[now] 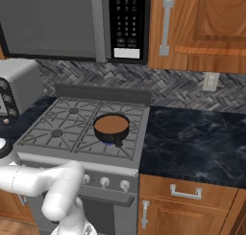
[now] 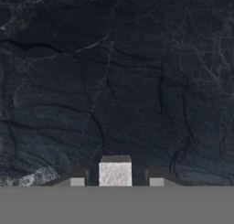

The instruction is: Pick up the sugar cube(s) and place them in the saucepan with hot chocolate.

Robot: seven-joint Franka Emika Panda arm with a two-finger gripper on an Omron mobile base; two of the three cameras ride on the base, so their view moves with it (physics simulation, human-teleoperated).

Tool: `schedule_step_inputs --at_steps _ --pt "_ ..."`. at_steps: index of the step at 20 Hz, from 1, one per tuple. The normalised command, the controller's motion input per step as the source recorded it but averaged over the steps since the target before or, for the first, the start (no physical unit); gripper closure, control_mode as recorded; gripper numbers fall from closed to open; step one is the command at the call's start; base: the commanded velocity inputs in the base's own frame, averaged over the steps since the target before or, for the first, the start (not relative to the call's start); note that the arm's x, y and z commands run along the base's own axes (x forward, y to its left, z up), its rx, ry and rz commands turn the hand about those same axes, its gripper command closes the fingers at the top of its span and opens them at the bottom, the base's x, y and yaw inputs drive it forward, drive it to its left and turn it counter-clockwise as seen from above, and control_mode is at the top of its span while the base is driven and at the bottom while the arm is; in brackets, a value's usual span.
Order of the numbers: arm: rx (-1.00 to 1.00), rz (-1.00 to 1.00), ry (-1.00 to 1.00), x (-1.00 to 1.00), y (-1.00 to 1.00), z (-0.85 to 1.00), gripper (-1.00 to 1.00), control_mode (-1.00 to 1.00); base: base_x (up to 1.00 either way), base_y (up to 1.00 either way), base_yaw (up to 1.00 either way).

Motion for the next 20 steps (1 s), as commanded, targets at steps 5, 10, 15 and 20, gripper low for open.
schedule_step_inputs --at_steps 5,10,15,20 --pt "0.0 0.0 0.0 0.0 0.0 0.0 1.0 -1.0 0.0 0.0 0.0" --pt "0.0 0.0 0.0 0.0 0.0 0.0 1.0 -1.0 0.0 0.0 0.0" --pt "0.0 0.0 -0.03 -0.22 -0.03 0.13 1.0 -1.0 0.0 0.0 0.0" --pt "0.03 -0.11 -0.06 -0.69 -0.51 0.6 1.0 -1.0 0.0 0.0 0.0"
